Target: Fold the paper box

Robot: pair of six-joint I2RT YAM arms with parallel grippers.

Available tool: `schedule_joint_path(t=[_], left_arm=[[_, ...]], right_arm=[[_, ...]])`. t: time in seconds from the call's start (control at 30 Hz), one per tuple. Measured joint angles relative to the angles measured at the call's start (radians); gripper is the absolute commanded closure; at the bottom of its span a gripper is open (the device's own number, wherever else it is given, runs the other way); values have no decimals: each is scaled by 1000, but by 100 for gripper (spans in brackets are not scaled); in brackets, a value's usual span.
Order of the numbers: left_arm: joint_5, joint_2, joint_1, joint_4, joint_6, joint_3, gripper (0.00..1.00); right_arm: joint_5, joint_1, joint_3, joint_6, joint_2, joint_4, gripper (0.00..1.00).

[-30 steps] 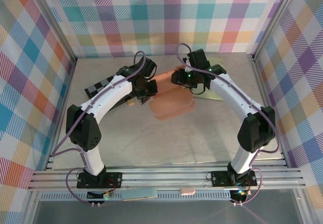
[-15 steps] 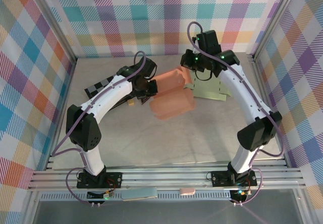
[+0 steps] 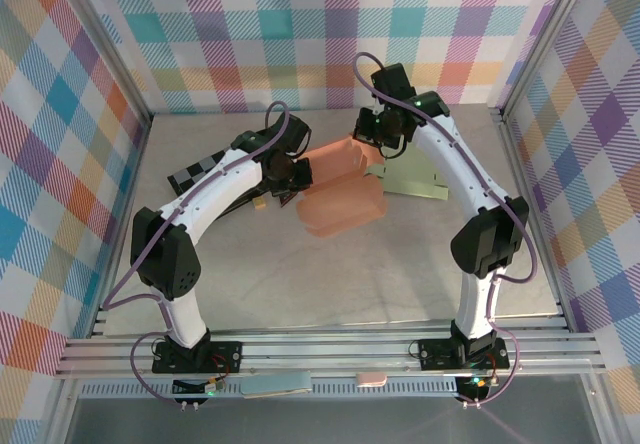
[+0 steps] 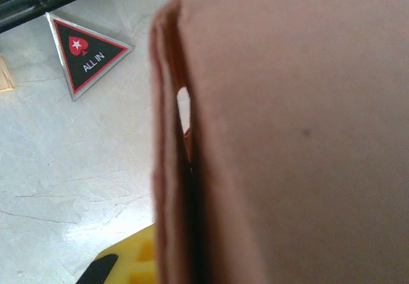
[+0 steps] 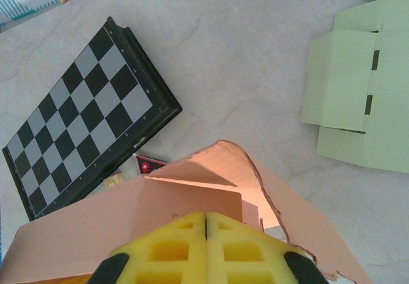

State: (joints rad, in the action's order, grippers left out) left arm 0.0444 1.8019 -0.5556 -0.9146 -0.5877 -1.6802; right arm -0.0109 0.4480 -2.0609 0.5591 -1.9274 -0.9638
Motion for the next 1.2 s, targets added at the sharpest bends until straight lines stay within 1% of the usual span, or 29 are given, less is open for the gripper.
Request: schedule_joint_path(t=[0.33, 0.57, 0.6, 0.63, 0.7, 0.77, 0.8, 0.9, 1.0, 1.07, 1.13, 1.2], left_arm=[[0, 11, 0, 0, 0, -8, 100], [1, 22, 0, -2, 5, -18, 100], [2, 25, 2, -5, 10, -26, 100], [9, 29, 5, -12, 18, -35, 100], [27, 47, 16, -38, 46, -70, 100], [49, 69, 30, -62, 79, -110, 100], [62, 84, 42, -74, 101, -131, 100], [101, 125, 86, -113, 161, -183, 100], [129, 180, 132, -147, 213, -245, 100], [138, 220, 156, -161, 246, -289, 100], [151, 261, 177, -162, 283, -333, 100], [172, 302, 193, -171, 318, -381, 100]], right_arm=[[-51, 8, 37, 1, -2, 11, 100], [-63, 12, 37, -5, -1, 19, 100], [-72, 8, 37, -15, 1, 19, 99], [-85, 2, 35, -23, 3, 19, 92], [-144, -24, 23, -46, 12, 13, 76], [-210, -56, 11, -76, 30, 6, 65], [-252, -81, 11, -91, 48, 6, 62], [-359, -179, 41, -119, 124, 26, 61], [-458, -302, 135, -119, 210, 72, 62], [-501, -370, 189, -119, 230, 101, 63], [-537, -406, 230, -123, 219, 127, 64], [-570, -407, 257, -132, 185, 146, 62]])
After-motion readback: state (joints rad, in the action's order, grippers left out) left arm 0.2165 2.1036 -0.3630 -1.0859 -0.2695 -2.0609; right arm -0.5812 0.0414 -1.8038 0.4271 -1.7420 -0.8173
